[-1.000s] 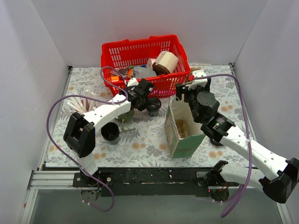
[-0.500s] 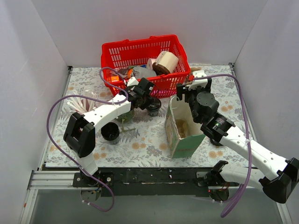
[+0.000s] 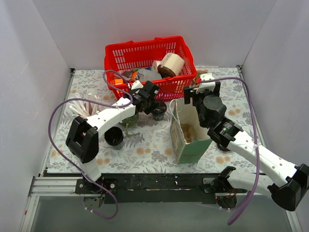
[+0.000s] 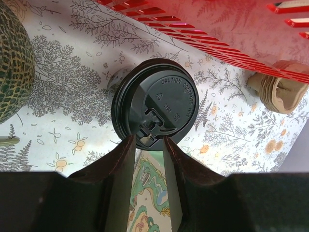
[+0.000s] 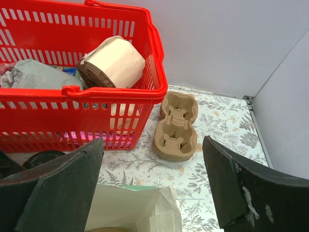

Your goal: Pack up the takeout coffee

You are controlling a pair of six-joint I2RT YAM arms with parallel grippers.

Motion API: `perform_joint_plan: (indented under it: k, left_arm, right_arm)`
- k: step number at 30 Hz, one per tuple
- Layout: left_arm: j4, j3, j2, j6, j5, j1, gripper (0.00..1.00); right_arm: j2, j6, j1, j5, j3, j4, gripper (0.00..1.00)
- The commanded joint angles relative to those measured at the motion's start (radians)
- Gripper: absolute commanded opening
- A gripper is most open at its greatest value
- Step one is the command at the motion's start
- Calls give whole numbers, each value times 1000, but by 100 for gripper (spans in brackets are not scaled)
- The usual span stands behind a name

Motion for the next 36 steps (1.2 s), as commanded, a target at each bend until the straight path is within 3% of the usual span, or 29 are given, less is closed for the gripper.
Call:
perform_joint_plan:
  k: [1, 36]
  left_arm:
    - [-50, 33, 24, -4, -1, 0, 30]
    - [-126, 131, 136, 24, -98, -18, 28]
  right_arm:
    - [-15, -4, -9, 39, -10, 61, 91]
    - [-20, -3, -16, 48, -19, 64, 91]
